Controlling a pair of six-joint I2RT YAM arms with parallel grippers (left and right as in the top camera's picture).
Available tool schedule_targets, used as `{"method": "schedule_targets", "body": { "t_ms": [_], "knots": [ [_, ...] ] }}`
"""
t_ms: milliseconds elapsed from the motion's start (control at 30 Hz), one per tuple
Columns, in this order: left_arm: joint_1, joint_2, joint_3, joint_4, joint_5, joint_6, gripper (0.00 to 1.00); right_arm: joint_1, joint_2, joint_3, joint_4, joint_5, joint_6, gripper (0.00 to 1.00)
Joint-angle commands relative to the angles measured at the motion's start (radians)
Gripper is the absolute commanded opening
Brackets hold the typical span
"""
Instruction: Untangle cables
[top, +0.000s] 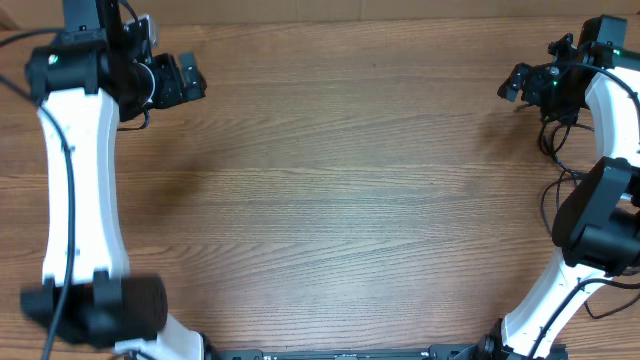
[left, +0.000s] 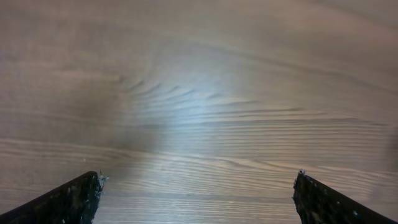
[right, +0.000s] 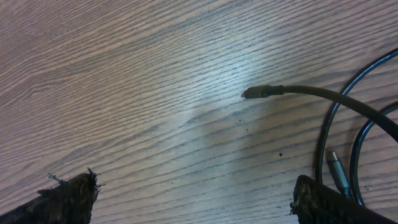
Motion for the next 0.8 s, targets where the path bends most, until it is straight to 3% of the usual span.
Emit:
{"method": "schedule_targets", "body": {
  "t_ms": [0,400,767],
  "knots": [
    [-0.042,-0.13,0.011,0.0,-0.003,0.02,1.0,-0.005,0.001,0.001,0.002,0.01,-0.008,1.0],
    [-0.079,-0.405,0.011,-0.001,-0.002,0.02,1.0,-0.005,0.001,0.001,0.002,0.01,-0.008,1.0],
    [-0.079,-0.414,-0.027,-0.008,-0.002,0.02,1.0,-0.005,0.001,0.001,0.002,0.01,-0.008,1.0]
  ]
}}
